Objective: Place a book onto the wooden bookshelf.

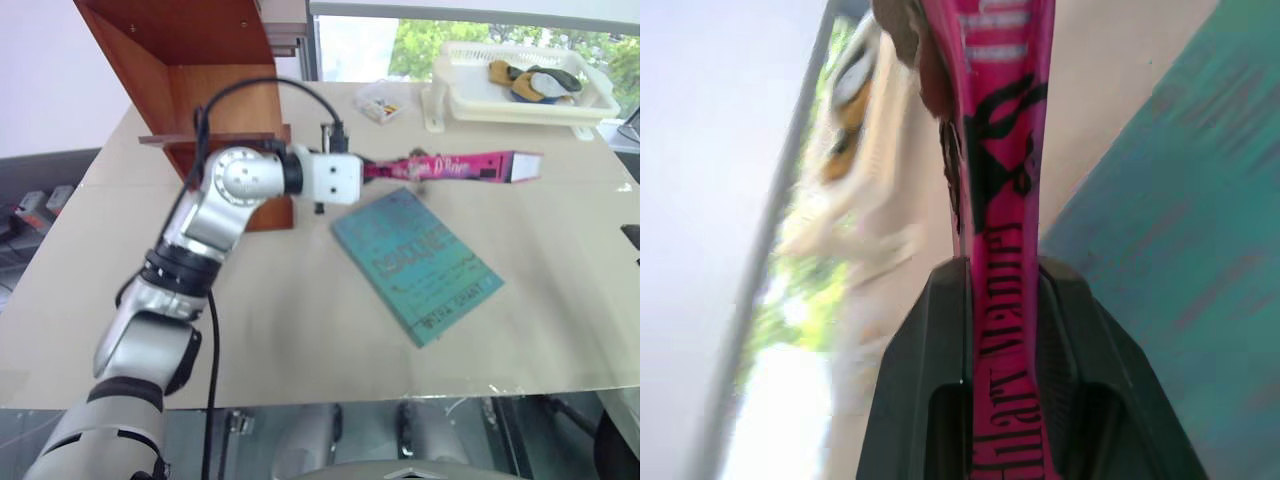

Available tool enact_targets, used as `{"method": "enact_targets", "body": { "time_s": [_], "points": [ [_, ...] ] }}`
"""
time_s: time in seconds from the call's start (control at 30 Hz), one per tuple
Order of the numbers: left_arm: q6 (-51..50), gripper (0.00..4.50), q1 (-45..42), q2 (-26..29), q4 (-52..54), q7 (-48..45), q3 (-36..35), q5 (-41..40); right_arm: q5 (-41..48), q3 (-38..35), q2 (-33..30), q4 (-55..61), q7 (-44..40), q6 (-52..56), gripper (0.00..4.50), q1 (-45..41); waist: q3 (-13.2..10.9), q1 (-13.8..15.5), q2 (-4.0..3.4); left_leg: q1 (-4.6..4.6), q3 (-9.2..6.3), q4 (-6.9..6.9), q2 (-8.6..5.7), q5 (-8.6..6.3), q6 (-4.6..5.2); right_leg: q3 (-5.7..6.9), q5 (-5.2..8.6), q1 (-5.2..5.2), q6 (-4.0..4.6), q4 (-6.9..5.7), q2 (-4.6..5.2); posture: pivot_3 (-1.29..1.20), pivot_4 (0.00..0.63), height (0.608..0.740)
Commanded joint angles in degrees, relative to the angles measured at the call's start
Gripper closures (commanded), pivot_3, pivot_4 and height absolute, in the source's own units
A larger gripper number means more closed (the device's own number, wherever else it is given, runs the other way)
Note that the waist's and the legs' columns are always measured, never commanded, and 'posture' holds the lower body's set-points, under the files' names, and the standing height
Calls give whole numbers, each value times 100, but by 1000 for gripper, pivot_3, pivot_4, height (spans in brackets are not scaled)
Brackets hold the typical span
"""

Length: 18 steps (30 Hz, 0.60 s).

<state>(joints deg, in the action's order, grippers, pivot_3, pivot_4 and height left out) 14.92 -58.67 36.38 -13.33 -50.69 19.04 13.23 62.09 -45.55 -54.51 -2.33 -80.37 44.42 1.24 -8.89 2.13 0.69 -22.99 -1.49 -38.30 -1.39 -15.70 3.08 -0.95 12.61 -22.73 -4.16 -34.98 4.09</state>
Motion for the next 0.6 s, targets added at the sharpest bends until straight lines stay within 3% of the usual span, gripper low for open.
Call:
{"method": "enact_targets", "body": {
  "time_s": [0.03,0.27,0.6],
  "points": [
    [581,4132,-650,162,-328,278,-164,371,153,-11,-152,-637,-256,-47,0,-572,-2,-8,-2,-1,2,0,-3,0,1,-2,-2,0,-4,3,0,0,150,740],
    [1325,4132,-1485,685,-1213,411,-217,845,-314,603,-92,-1357,-641,-356,0,-1388,-8,-117,-12,1,2,1,-3,0,2,1,-2,-1,-8,-2,-6,0,150,740],
    [1099,4132,-1124,1437,-531,-431,-642,275,-843,1040,-187,-2351,-1085,-815,0,-2041,-16,-158,-19,3,11,-5,-3,0,1,-9,2,-8,-15,-29,-5,0,150,740]
  ]
}}
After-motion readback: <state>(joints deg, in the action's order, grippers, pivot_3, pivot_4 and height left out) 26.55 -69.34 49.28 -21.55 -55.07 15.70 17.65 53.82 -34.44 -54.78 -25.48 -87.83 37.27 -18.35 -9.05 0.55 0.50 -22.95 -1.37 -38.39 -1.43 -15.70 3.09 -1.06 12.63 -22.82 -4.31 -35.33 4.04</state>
